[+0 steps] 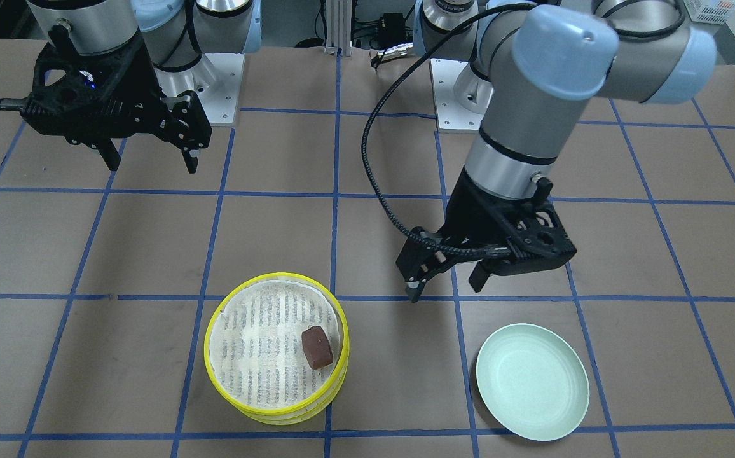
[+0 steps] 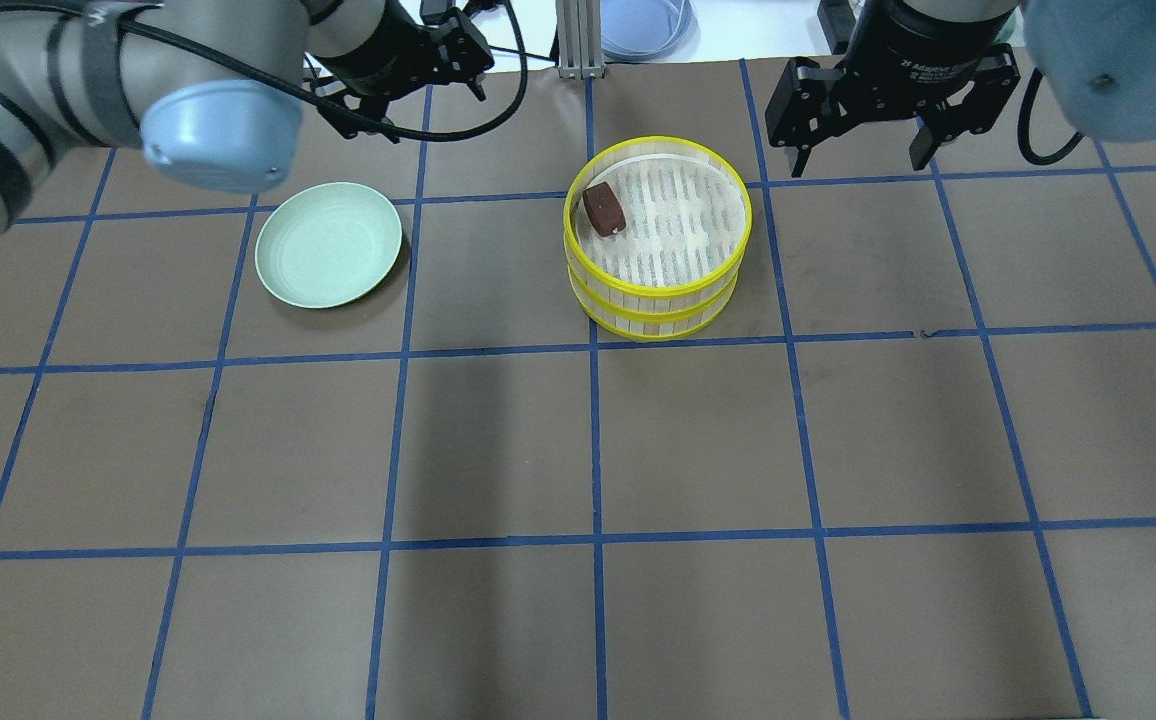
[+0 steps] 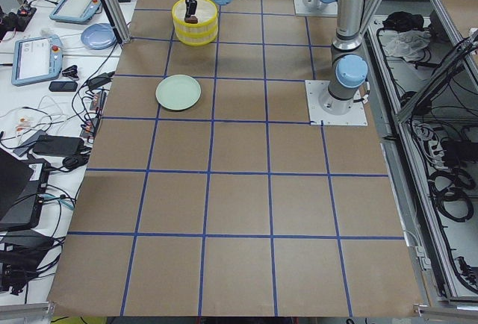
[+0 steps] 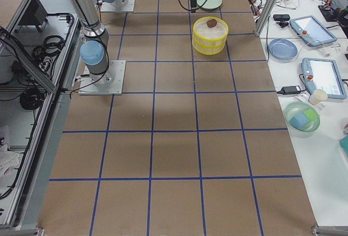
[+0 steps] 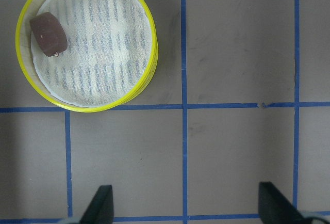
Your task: Stack buns with steamer
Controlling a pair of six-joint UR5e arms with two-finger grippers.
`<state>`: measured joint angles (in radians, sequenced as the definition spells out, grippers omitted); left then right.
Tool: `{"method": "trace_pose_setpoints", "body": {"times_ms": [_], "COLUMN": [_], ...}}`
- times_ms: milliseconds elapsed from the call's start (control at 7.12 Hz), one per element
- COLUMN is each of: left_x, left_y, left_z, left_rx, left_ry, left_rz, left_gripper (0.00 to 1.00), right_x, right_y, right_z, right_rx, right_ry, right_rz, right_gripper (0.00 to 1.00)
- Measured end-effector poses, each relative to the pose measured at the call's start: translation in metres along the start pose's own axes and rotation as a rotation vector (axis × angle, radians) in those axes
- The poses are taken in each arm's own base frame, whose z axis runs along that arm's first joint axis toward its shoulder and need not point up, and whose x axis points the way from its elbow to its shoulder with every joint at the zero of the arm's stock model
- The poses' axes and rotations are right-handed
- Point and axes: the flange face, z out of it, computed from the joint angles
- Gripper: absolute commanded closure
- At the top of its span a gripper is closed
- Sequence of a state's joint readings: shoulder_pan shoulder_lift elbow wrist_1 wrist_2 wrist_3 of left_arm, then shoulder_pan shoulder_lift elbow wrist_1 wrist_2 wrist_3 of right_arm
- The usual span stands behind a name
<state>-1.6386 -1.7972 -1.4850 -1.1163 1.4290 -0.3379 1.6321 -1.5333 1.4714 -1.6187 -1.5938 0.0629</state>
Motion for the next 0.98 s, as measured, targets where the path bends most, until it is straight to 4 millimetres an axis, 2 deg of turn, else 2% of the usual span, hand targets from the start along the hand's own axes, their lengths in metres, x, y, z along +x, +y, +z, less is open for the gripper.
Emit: {"method": "trace_pose_setpoints", "body": {"times_ms": [281,421,561,702,982], "left_x": [-0.057,-0.079,-0.09,-0.093,-0.094], "left_y": [0.003,0.011,0.024,0.037,0.052], "left_z": [-0.05,-0.074,-0.092,-0.106,-0.117], "left_rx": [-0.087,-0.125,-0.164,-0.196,-0.242], "left_ry": [-0.063,-0.111,-0.148,-0.163,-0.168], "left_rz": [0.149,0.207,0.238,0.251,0.25], "left_gripper": [0.0,0.0,0.0,0.0,0.0], "right_x": [0.0,0.0,0.0,0.001,0.001], "right_y": [-0.003,-0.003,-0.003,-0.003,-0.003], "right_z": [0.002,0.002,0.001,0.001,0.002], "right_rx": [-0.001,0.0,0.001,0.002,-0.001], "right_ry": [0.0,0.001,0.002,0.002,0.003], "right_rz": [-0.004,-0.004,-0.004,-0.003,-0.003], "right_gripper": [0.0,0.0,0.0,0.0,0.0]}}
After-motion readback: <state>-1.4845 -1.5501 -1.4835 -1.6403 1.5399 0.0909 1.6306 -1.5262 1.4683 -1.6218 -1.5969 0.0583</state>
